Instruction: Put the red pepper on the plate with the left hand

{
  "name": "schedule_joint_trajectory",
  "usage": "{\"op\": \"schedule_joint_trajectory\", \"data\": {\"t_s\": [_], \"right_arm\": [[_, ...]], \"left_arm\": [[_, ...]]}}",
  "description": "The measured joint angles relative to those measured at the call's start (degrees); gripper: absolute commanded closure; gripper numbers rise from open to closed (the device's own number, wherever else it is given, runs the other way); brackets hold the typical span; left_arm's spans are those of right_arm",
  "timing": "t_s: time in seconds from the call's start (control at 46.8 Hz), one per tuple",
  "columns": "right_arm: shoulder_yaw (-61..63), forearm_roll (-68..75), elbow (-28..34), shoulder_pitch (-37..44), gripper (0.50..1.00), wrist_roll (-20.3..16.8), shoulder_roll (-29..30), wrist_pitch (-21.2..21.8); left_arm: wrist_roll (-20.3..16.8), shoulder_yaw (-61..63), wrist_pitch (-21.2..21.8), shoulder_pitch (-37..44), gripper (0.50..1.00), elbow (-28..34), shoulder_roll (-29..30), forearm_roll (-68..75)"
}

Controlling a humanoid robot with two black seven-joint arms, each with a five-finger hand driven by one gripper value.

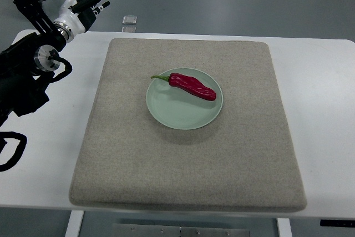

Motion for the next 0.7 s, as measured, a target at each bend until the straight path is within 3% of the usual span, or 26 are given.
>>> {"op": "schedule_joint_trajectory", "data": {"t_s": [0.705], "right_arm": [[0.00,-0.02,0.00,0.01,0.568,0.00,0.00,0.00]], "left_arm": [[-0.18,0.04,-0.09,0.78,0.516,0.04,0.03,0.06]]}}
